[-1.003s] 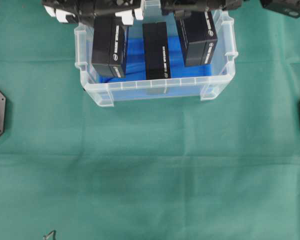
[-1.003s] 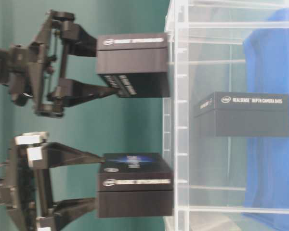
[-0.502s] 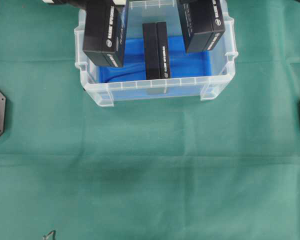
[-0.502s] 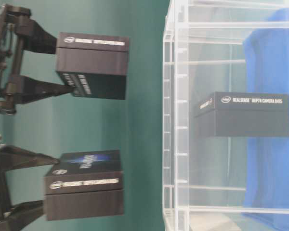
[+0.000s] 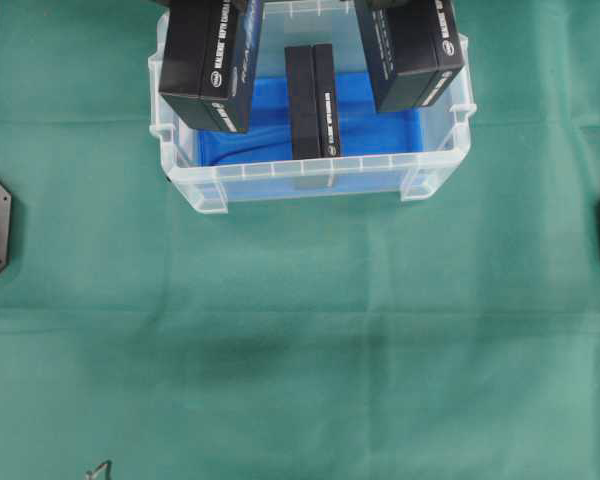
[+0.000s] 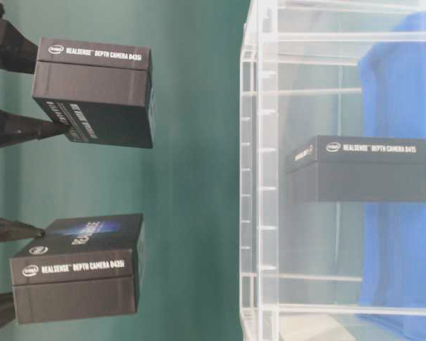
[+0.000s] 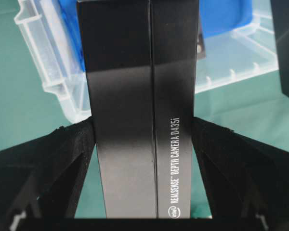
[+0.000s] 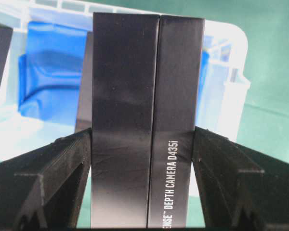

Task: Take the box out of the case with both arms.
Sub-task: 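Lift both held boxes straight up out of the bin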

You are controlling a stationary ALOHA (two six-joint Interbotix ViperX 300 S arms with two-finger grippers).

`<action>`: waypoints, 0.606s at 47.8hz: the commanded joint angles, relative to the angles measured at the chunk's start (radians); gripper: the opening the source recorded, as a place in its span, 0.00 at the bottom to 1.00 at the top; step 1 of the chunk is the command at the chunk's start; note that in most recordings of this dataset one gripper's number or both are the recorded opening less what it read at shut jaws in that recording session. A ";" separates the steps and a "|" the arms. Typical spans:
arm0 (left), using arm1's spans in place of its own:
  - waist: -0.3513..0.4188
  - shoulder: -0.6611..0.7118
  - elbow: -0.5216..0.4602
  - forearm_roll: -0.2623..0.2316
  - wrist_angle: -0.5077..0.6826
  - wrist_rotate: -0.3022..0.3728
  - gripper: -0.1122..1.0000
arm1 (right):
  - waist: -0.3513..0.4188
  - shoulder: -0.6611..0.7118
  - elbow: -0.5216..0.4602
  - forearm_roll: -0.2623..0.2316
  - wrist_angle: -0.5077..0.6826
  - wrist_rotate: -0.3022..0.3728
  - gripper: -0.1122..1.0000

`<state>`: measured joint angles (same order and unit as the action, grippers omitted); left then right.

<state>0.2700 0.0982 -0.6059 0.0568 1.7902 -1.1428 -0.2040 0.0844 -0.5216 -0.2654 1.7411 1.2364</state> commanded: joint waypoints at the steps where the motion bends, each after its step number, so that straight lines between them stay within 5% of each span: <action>1: -0.005 -0.012 -0.038 0.005 0.000 0.002 0.67 | 0.003 -0.043 -0.029 -0.006 0.003 0.002 0.69; 29: -0.012 -0.012 -0.037 0.006 0.000 -0.003 0.67 | 0.006 -0.043 -0.028 -0.006 0.003 0.002 0.69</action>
<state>0.2608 0.1028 -0.6167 0.0583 1.7948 -1.1443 -0.2010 0.0844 -0.5216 -0.2654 1.7426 1.2379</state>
